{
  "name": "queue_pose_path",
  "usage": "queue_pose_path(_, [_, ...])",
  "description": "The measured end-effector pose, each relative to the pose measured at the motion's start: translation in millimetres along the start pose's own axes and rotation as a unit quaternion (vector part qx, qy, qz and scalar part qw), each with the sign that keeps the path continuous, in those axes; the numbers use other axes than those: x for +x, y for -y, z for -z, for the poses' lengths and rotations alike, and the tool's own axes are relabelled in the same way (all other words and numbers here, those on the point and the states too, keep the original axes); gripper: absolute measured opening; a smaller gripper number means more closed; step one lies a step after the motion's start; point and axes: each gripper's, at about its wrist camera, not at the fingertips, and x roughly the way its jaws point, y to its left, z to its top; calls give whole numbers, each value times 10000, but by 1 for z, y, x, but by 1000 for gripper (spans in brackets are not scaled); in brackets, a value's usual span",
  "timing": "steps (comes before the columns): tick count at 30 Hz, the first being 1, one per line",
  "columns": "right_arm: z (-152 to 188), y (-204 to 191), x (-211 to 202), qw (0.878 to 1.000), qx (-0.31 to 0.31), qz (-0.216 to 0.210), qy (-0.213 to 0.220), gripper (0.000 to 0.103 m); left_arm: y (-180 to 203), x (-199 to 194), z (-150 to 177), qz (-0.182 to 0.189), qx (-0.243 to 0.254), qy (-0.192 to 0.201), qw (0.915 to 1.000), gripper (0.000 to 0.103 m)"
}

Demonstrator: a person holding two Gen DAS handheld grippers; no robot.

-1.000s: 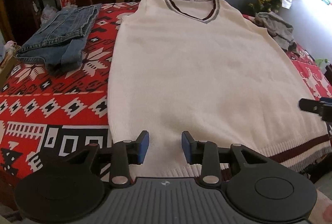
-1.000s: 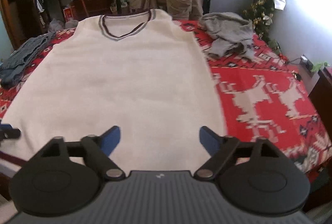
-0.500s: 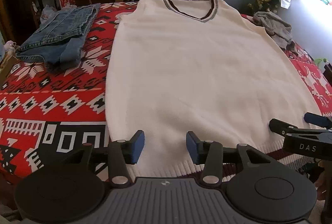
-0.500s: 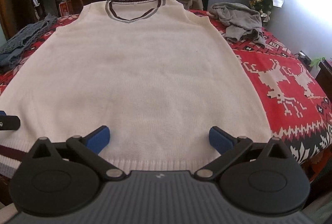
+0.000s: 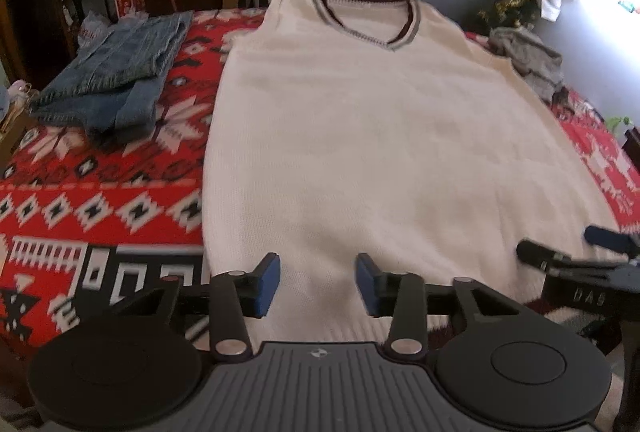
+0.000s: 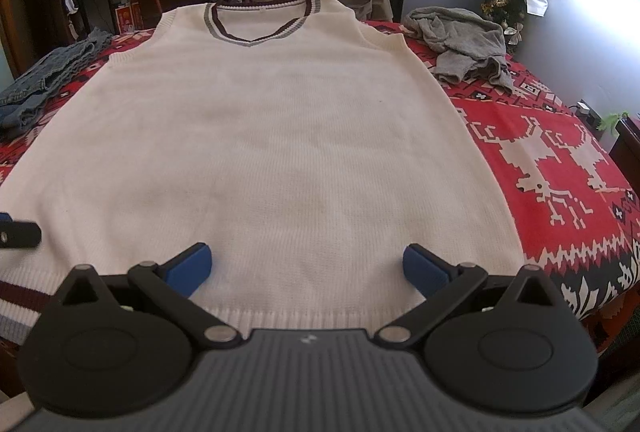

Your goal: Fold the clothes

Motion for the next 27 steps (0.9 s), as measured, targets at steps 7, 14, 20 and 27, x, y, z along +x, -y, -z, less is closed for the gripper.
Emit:
queue_pose_path(7, [0,1,1,10000,-19,-17,9,102,13,23,-23,57,176,52,9998,14])
queue_pose_path(14, [0,0,1,10000,2,7,8,102,31,32,-18,-207,466,57,9987,14])
queue_pose_path(20, [1,1,1,10000,-23,-14,18,102,26,19,-4,-157,542,43,9984,15])
queue_pose_path(27, [1,2,2,10000,-9,-3,22,102,29,0,16,-264,936,-59,9952,17])
